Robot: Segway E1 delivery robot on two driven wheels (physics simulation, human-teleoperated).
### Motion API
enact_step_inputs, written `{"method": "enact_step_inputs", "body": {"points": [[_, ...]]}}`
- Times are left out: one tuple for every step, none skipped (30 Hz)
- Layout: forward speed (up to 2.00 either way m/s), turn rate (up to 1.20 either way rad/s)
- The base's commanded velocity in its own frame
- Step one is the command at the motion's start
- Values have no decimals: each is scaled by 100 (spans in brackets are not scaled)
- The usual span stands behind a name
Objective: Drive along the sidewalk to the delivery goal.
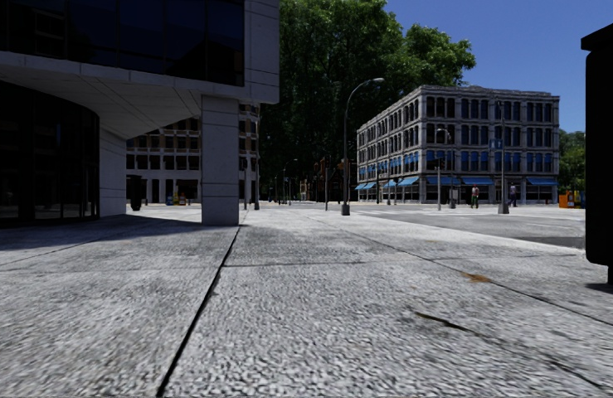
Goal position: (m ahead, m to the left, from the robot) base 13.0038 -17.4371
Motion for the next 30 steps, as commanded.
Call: {"method": "enact_step_inputs", "body": {"points": [[200, 0], [200, 0], [200, 0], [200, 0], [200, 0], [200, 0], [200, 0], [200, 0], [200, 0], [200, 0], [200, 0], [200, 0], [200, 0], [200, 0], [200, 0], [200, 0], [200, 0], [200, 0], [200, 0], [200, 0], [200, 0], [200, 0], [200, 0], [200, 0], [200, 0], [200, 0], [200, 0], [200, 0], [200, 0], [200, 0]]}}
